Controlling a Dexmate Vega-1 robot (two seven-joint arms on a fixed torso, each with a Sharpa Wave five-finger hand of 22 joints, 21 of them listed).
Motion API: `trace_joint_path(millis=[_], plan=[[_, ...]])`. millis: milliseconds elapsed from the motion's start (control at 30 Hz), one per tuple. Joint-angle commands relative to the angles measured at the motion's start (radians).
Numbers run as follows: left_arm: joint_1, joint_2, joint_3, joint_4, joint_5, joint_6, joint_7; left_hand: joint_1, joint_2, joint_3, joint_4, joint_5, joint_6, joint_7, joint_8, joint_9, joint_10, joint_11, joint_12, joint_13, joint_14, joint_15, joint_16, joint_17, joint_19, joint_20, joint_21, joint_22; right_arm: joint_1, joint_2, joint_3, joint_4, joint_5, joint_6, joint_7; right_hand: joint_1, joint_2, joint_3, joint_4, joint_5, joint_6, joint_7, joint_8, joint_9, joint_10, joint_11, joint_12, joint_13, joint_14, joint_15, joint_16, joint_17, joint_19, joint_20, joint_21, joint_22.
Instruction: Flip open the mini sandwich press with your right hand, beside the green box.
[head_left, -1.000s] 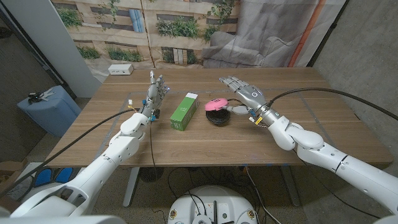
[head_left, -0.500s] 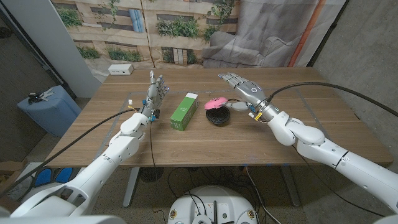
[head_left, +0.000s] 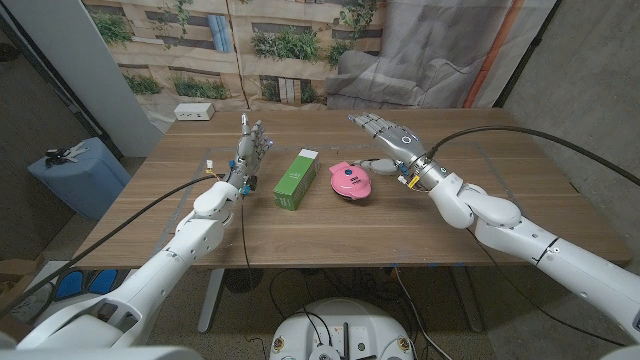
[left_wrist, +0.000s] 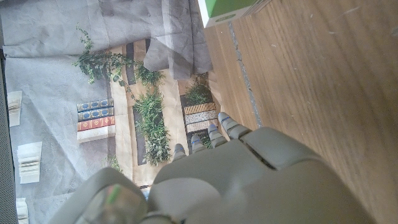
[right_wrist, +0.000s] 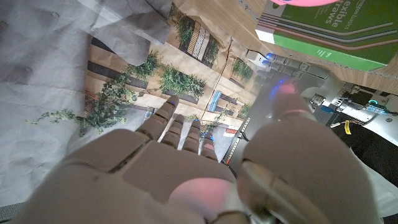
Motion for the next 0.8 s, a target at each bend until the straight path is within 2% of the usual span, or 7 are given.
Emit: trace_joint_path(millis=[33,333,800], plan=[[0.0,0.0,0.0,0.0,0.0,0.001,0.0,0.0,0.052,-0.008,0.001,0.004,-0.035,-0.008,0.005,0.005,-0.007,0.0,0.006,0.002,-0.007,-0.038,0.003,0.003,0.003,-0.003,0.006,0.003,-0.026,-0.033,0.011,0.003,-0.011,-0.009,0.005,-0.01,0.003,-0.006,-0.001,0.003,0.0,-0.005,-0.008,0.002,0.001,0.003,-0.003,0.003,0.006,0.004,0.005,0.003,0.001,0.005,0.002,0.002],[0.0,0.0,0.0,0.0,0.0,0.001,0.0,0.0,0.052,-0.008,0.001,0.004,-0.034,-0.008,0.005,0.005,-0.007,0.001,0.006,0.002,-0.007,-0.037,0.003,0.003,0.004,-0.004,0.006,0.003,-0.078,-0.075,0.022,-0.032,-0.024,-0.036,0.016,-0.015,0.001,-0.009,0.0,0.003,-0.004,-0.006,-0.011,0.002,-0.009,0.006,-0.006,0.003,0.005,0.008,0.004,0.004,0.0,0.006,0.002,0.002],[0.0,0.0,0.0,0.001,0.0,0.001,0.0,0.0,0.052,-0.007,0.001,0.004,-0.034,-0.008,0.005,0.005,-0.005,0.001,0.007,0.002,-0.007,-0.037,0.003,0.003,0.003,-0.004,0.006,0.003,-0.139,-0.093,0.018,-0.056,-0.09,-0.067,-0.051,-0.051,-0.01,-0.027,0.01,0.0,0.028,-0.018,-0.003,0.003,0.011,0.005,0.003,0.005,0.021,0.01,0.01,0.006,0.016,0.011,0.007,0.002]])
